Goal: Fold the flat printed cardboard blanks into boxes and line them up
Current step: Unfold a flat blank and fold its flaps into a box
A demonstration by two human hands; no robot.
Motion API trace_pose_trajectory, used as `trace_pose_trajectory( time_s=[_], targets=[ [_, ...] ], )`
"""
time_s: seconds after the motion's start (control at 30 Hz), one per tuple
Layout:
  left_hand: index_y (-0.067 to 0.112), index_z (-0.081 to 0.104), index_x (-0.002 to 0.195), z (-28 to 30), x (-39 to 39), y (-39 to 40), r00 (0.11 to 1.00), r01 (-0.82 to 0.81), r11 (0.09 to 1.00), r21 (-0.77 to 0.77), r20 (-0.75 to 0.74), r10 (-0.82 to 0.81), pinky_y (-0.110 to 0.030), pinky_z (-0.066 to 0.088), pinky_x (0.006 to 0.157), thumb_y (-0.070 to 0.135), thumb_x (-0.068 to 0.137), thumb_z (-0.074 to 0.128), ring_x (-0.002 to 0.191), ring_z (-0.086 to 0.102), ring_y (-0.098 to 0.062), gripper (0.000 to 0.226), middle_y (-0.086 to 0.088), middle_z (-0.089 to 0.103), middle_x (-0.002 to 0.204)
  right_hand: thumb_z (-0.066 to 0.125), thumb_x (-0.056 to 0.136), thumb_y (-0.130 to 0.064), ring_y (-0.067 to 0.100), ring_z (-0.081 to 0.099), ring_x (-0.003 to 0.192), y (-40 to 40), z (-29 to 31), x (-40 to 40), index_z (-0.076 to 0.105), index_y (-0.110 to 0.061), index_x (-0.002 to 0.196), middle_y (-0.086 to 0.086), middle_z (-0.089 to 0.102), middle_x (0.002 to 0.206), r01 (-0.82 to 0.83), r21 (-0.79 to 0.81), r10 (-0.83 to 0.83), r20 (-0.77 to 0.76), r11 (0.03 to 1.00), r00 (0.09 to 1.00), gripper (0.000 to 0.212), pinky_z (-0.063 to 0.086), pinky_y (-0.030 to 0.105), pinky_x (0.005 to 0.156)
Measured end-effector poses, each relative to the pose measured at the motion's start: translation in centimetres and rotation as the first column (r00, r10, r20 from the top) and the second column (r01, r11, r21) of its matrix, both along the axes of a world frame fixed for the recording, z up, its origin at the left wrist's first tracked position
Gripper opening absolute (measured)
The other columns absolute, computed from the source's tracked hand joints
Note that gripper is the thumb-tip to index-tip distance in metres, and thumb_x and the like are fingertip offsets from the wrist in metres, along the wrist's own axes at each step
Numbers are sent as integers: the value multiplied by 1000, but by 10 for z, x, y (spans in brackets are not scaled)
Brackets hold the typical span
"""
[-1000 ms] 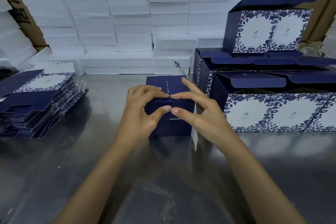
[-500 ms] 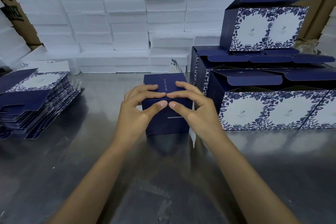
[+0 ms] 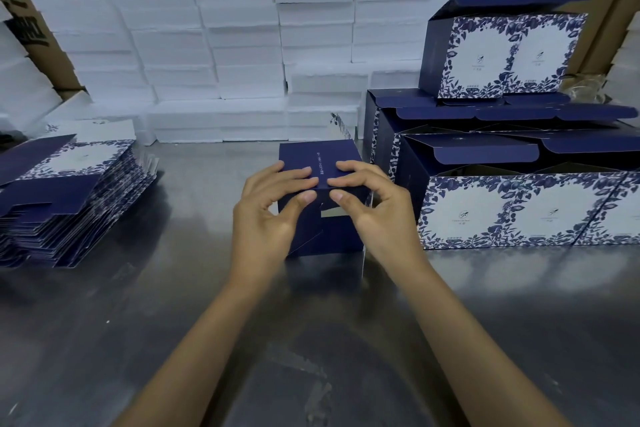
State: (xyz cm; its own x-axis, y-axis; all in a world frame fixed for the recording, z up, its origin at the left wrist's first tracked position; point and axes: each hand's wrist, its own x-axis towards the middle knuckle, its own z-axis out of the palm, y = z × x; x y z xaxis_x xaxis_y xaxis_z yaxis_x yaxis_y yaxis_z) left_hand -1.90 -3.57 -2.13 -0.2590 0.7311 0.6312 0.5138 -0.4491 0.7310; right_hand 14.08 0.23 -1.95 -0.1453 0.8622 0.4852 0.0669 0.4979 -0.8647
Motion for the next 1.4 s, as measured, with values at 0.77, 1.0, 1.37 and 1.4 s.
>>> trace_pose_trajectory(
  time_s=[0.77,1.0,1.37,1.4],
  targets=[
    [24,69,117,-1,-13,-7,955,-118,989,90,-262,138,-30,49,100,16,94,69,123,59,-8,24,19,66,120,61,82,3,6,58,128,5,-19,31,47,-35,145,-15,59,142,-350,-379,348,-74,857,934,75,50,29,106],
    [22,75,108,0,-10,-4,970,-99,992,78,-216,114,-29,46,104,16,91,72,126,56,-6,18,18,70,117,87,79,-28,-2,68,106,10,-37,13,48,-38,142,-15,70,120,-156,-345,158,-22,926,987,75,56,19,84],
    [22,75,109,0,-9,-4,970,-95,994,52,-219,104,-38,50,103,10,92,69,126,55,-6,21,15,70,119,73,92,-36,9,69,97,6,-41,-13,68,-22,122,-10,75,103,245,-172,-220,153,954,964,34,58,36,86],
    [22,75,109,0,-9,-4,969,-96,994,53,-222,105,-38,50,103,10,92,69,126,55,-6,21,15,70,120,72,92,-36,12,69,97,5,-40,-14,68,-20,122,-8,75,103,268,-163,-243,156,950,957,34,57,37,86]
  ],
)
